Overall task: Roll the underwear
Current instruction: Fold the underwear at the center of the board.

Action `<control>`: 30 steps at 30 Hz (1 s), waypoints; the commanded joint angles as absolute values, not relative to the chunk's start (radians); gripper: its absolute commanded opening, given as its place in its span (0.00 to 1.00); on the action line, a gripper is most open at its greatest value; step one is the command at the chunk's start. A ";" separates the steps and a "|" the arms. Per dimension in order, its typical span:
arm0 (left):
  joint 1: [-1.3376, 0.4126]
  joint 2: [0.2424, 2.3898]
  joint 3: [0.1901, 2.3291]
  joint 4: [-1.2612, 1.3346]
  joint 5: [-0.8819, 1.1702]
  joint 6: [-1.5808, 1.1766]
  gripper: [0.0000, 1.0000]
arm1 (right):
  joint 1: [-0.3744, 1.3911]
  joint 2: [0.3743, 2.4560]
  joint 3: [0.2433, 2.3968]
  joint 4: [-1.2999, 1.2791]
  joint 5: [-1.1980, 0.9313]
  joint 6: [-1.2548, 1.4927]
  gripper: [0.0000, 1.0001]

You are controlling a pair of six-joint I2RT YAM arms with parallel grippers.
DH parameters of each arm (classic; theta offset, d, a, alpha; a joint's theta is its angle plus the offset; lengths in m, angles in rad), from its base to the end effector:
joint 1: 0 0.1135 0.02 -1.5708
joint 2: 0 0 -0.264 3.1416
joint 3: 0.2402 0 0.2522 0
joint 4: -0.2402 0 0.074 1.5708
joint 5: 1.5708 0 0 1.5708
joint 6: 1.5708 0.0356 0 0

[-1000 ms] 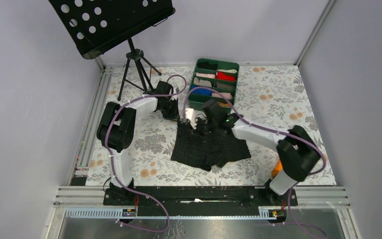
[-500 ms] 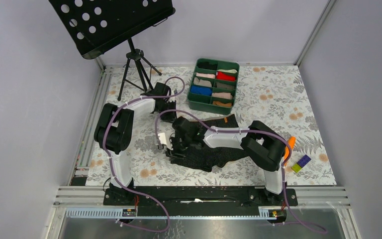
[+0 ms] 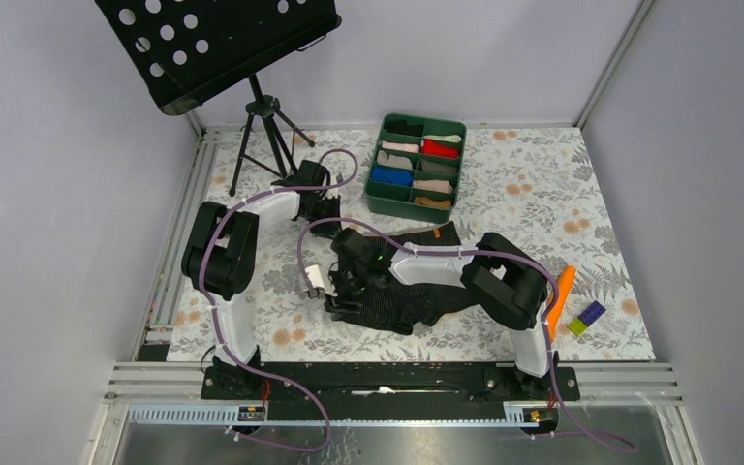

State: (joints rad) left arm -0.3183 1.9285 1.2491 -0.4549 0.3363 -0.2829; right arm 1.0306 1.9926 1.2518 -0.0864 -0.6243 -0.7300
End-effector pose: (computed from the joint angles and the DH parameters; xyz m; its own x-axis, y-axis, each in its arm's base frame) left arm 0.3631 -0.1320 0.1560 -0.9460 0.0343 -0.3225 0.1707 0.8982 -0.4052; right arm 0.1976 0.3700 0.1576 0.3177 -0.5224 -0.7913 -0.9226 -0.3629 -0.1308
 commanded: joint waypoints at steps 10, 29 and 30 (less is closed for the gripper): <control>-0.301 1.914 1.272 -0.443 0.337 -0.264 0.00 | 1.057 2.037 1.302 -0.117 -0.635 -0.762 0.48; -0.251 1.873 1.303 -0.482 0.349 -0.253 0.00 | 1.058 2.060 1.417 -0.018 -0.719 -0.597 0.02; -0.241 1.856 1.304 -0.488 0.349 -0.254 0.00 | 1.058 2.058 1.434 0.020 -0.725 -0.557 0.00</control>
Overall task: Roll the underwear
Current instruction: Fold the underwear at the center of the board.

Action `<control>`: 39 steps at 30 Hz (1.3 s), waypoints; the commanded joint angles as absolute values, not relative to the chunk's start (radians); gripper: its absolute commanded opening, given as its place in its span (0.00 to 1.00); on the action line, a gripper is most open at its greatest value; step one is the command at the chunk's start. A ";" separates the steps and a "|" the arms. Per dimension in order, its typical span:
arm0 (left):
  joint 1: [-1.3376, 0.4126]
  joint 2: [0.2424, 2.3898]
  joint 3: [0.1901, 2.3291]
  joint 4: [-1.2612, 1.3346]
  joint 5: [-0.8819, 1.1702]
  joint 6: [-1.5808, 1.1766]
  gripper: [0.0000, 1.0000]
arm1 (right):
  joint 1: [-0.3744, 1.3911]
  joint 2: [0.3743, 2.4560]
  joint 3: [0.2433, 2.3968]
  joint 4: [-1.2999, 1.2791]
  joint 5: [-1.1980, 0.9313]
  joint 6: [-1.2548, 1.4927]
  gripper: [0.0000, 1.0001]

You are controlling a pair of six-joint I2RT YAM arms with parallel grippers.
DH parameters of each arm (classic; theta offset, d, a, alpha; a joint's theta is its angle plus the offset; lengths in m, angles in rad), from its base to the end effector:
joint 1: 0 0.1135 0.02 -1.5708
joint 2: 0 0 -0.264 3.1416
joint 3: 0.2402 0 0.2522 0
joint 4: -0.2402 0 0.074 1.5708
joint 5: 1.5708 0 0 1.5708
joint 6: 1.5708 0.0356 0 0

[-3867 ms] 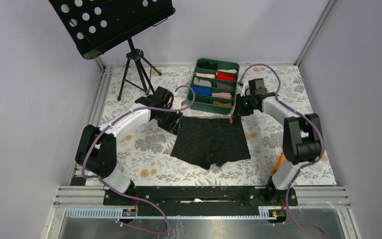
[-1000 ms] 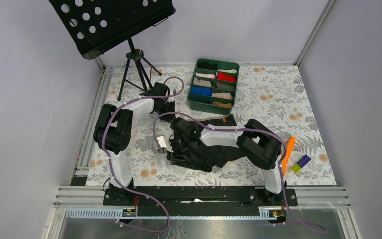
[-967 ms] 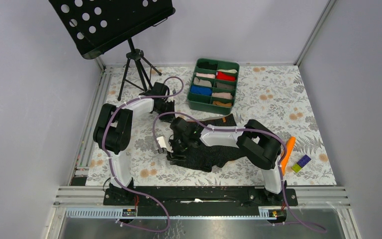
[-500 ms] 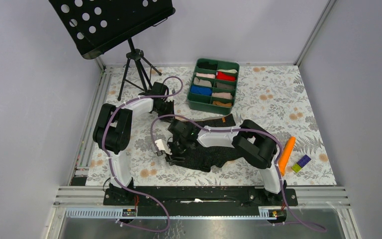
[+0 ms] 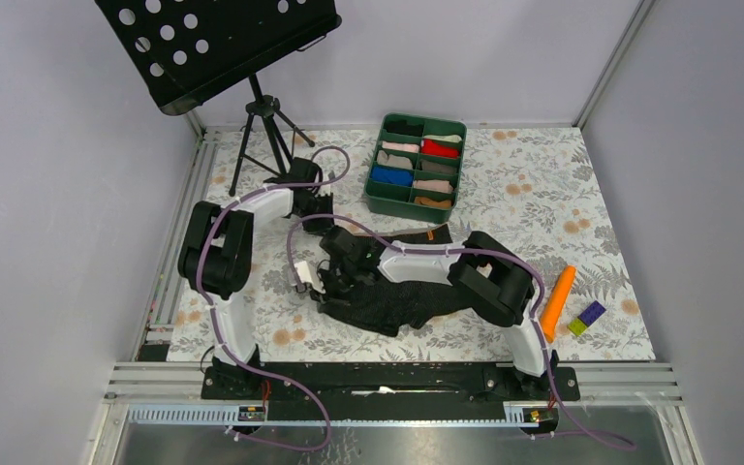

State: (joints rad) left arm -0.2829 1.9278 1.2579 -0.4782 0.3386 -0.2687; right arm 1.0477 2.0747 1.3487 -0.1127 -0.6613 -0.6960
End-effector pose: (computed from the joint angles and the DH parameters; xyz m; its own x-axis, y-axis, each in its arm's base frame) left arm 0.3670 -0.1190 0.1577 -0.9489 0.0151 -0.3151 0.1475 0.9041 -0.4010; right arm 0.2002 0.3910 0.1510 0.2847 -0.5192 -0.8058 -0.9203 -0.3834 -0.0780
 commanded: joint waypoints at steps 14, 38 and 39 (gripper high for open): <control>-0.213 1.693 1.364 -0.572 0.469 -0.284 0.00 | 1.035 1.967 1.538 -0.062 -0.700 -0.466 0.00; -0.510 1.882 1.544 -0.568 0.506 -0.282 0.00 | 0.982 1.572 1.071 -0.110 -0.503 -0.437 0.00; -0.522 1.884 1.547 -0.568 0.506 -0.278 0.00 | 0.982 1.560 1.059 -0.112 -0.503 -0.428 0.00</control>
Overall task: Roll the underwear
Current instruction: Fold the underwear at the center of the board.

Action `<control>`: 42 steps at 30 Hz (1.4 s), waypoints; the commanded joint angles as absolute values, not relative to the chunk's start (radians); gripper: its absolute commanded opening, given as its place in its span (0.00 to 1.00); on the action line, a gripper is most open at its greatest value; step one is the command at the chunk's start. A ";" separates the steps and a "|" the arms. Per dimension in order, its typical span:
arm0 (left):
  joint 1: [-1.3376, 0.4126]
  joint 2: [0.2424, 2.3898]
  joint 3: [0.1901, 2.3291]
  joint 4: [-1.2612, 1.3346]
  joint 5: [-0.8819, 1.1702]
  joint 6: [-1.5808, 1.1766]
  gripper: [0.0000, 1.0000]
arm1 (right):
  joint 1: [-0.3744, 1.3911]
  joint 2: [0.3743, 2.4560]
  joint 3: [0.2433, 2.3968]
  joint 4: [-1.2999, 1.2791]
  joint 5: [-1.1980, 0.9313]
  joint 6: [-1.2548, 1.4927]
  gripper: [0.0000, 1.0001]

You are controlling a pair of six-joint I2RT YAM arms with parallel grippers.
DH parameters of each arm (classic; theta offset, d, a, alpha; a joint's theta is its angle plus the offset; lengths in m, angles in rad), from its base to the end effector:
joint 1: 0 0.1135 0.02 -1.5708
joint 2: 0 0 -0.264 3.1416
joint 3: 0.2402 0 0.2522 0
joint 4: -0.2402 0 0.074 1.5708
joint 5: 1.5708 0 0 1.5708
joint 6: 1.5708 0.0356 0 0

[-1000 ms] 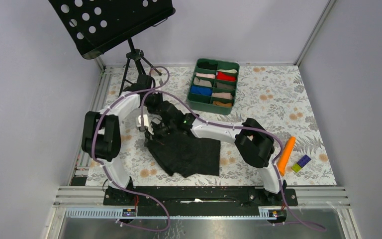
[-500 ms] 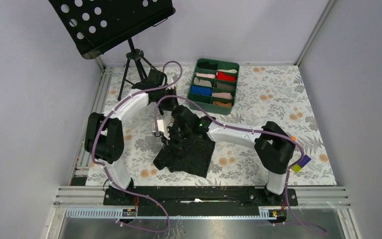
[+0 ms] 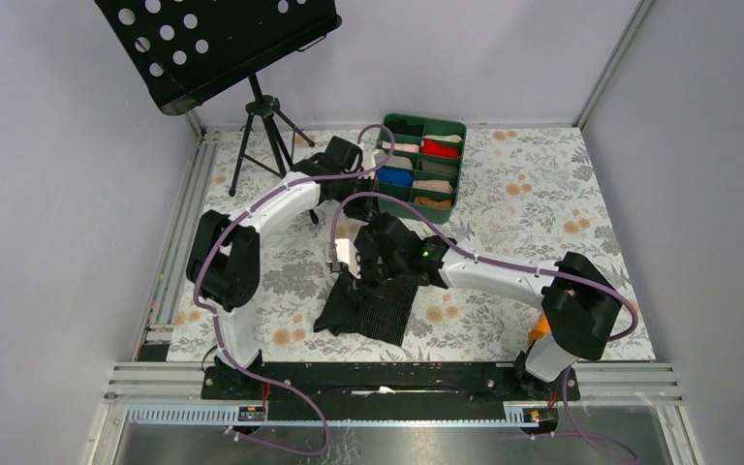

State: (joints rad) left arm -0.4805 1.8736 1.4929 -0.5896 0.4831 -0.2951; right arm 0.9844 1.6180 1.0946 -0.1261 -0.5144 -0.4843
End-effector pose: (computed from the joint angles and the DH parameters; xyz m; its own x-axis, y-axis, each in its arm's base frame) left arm 0.3542 -0.2033 0.2431 -0.8867 0.1718 -0.4292 0.4016 0.7462 -0.5310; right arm 0.1836 0.3081 0.2432 0.1424 -0.5182 -0.8433 -0.9895 -0.0970 -0.1074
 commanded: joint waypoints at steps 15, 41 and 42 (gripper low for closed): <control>-0.637 1.976 1.582 -0.568 0.521 -0.249 0.00 | 0.982 1.407 0.826 -0.038 -0.490 -0.373 0.00; -0.720 1.959 1.511 -0.481 0.480 -0.250 0.00 | 0.968 1.351 0.694 -0.037 -0.516 -0.409 0.02; -0.724 1.952 1.500 -0.472 0.476 -0.249 0.00 | 0.969 1.348 0.690 -0.036 -0.515 -0.415 0.03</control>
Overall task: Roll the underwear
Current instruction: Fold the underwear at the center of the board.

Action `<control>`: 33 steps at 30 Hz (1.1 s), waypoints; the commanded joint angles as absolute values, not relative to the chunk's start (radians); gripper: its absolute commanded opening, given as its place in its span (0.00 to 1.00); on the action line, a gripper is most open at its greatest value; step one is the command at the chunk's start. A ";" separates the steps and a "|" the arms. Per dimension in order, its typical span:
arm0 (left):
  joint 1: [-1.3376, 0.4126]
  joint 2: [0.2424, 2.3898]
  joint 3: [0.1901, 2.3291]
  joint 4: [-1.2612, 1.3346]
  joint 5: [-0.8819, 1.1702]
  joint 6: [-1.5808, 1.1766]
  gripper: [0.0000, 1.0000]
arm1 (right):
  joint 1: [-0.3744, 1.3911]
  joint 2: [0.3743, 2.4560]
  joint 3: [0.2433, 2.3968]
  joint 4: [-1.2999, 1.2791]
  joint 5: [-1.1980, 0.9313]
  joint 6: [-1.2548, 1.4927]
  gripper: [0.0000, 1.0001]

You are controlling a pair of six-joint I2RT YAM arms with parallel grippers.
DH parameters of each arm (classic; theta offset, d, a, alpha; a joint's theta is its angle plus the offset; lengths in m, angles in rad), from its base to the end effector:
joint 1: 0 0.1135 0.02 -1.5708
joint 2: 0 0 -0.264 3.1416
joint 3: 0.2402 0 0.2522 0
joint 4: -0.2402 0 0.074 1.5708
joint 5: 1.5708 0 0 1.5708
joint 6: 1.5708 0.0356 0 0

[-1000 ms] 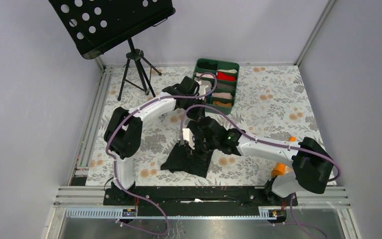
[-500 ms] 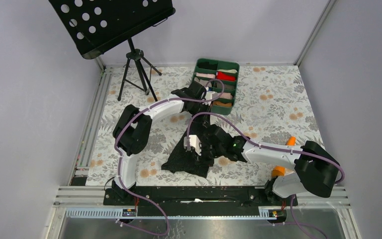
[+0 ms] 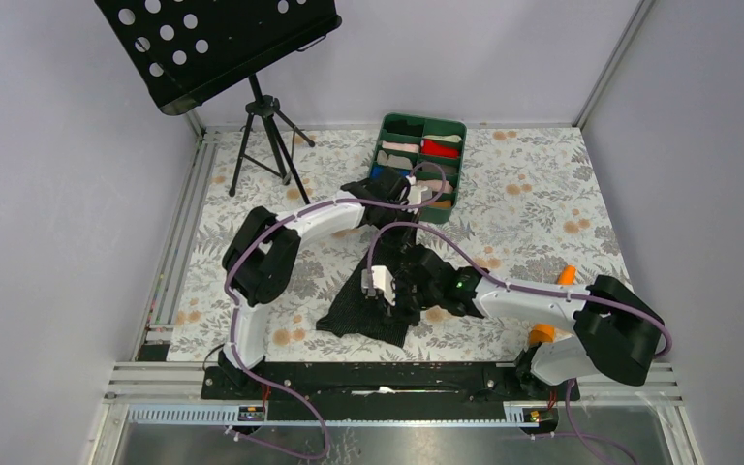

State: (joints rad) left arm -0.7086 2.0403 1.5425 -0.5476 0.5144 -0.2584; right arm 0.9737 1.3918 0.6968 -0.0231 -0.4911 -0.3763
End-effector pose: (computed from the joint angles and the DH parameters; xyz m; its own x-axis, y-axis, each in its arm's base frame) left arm 0.3196 -0.2970 0.1939 -0.8277 0.4164 -0.3761 0.5610 0.6277 -0.5397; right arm 0.1429 0.2401 0.1932 -0.0027 -0.5803 -0.8144 -0.9999 -0.0120 0.0118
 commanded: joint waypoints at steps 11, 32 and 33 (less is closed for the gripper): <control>-0.733 1.983 1.491 -0.490 0.512 -0.210 0.00 | 0.968 1.374 0.708 -0.047 -0.536 -0.403 0.18; -0.733 2.023 1.534 -0.504 0.606 -0.291 0.00 | 0.338 0.883 0.701 -0.450 -0.272 0.358 0.33; -0.733 2.021 1.532 -0.505 0.578 -0.298 0.00 | 0.294 0.919 0.693 -0.441 -0.311 0.367 0.33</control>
State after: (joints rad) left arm -0.7315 2.0228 1.4975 -0.5266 0.5835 -0.2741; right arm 0.4400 0.8043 0.7341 -0.3847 -0.2321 0.2249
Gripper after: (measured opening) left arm 0.022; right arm 0.331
